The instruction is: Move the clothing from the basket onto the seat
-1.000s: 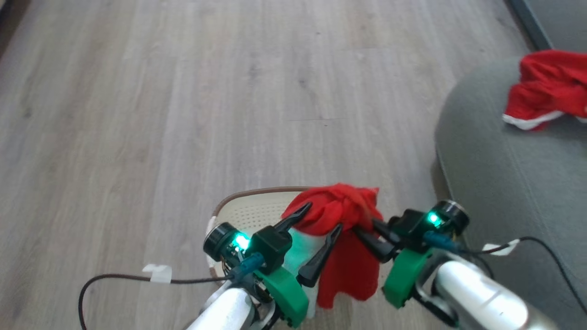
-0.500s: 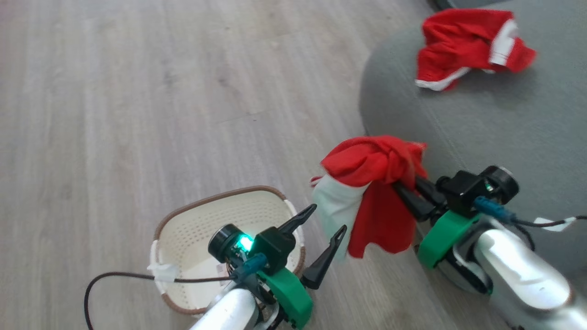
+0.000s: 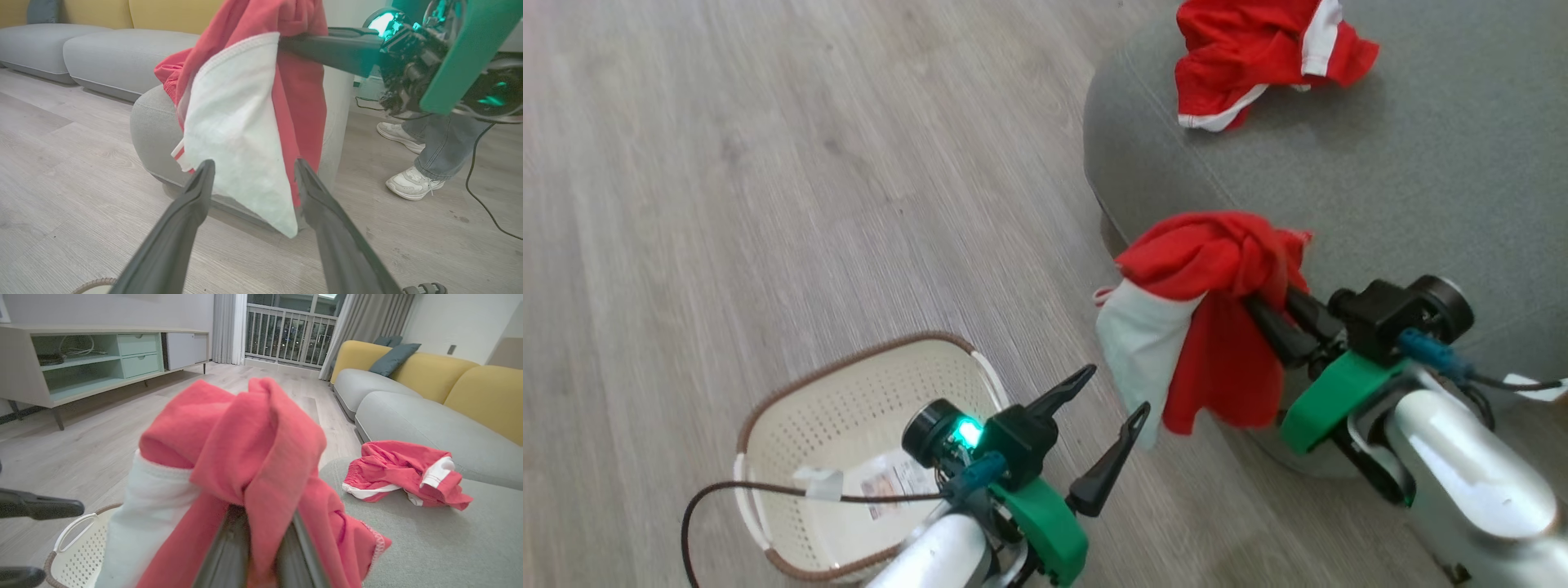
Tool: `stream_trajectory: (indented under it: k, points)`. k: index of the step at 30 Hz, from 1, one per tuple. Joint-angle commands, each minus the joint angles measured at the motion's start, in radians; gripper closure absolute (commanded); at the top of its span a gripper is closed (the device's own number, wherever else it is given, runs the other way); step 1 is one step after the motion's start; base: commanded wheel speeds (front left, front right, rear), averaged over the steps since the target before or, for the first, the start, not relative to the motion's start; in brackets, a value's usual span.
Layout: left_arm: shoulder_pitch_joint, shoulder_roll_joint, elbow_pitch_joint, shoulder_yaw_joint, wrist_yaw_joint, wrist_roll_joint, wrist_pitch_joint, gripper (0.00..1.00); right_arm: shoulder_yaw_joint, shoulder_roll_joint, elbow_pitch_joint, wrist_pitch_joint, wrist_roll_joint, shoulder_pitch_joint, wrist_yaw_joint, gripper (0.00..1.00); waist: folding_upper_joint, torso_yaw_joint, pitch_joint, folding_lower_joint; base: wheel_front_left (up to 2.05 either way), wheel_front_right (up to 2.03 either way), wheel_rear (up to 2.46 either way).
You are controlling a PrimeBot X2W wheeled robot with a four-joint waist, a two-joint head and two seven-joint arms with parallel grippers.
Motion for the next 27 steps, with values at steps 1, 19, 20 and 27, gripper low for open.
stream_trajectory:
  k: [1, 19, 20, 27]
  points:
    - [-0.065, -0.005, -0.039, 0.027, 0.007, 0.002, -0.012, 0.00, -0.024, 0.009, -0.043, -0.007, 0.005, -0.026, 0.000, 1.00, 0.0000, -0.004, 0.030, 0.0000, 0.00, 0.00, 0.00]
    - [-0.412, 0.070, -0.164, 0.033, -0.026, 0.121, 0.079, 0.00, -0.522, 0.079, -0.029, -0.007, 0.051, -0.486, 0.000, 1.00, 0.0000, 0.010, 0.608, 0.0000, 0.00, 0.00, 0.00]
    - [-0.417, 0.076, -0.174, 0.035, -0.027, 0.121, 0.084, 0.00, -0.566, 0.071, -0.008, -0.007, 0.051, -0.527, 0.000, 1.00, 0.0000, 0.015, 0.633, 0.0000, 0.00, 0.00, 0.00]
    - [-0.400, 0.125, -0.225, 0.049, -0.018, 0.114, 0.097, 0.00, -0.913, -0.016, 0.206, -0.007, 0.030, -0.831, 0.000, 1.00, 0.0000, 0.070, 0.767, 0.0000, 0.00, 0.00, 0.00]
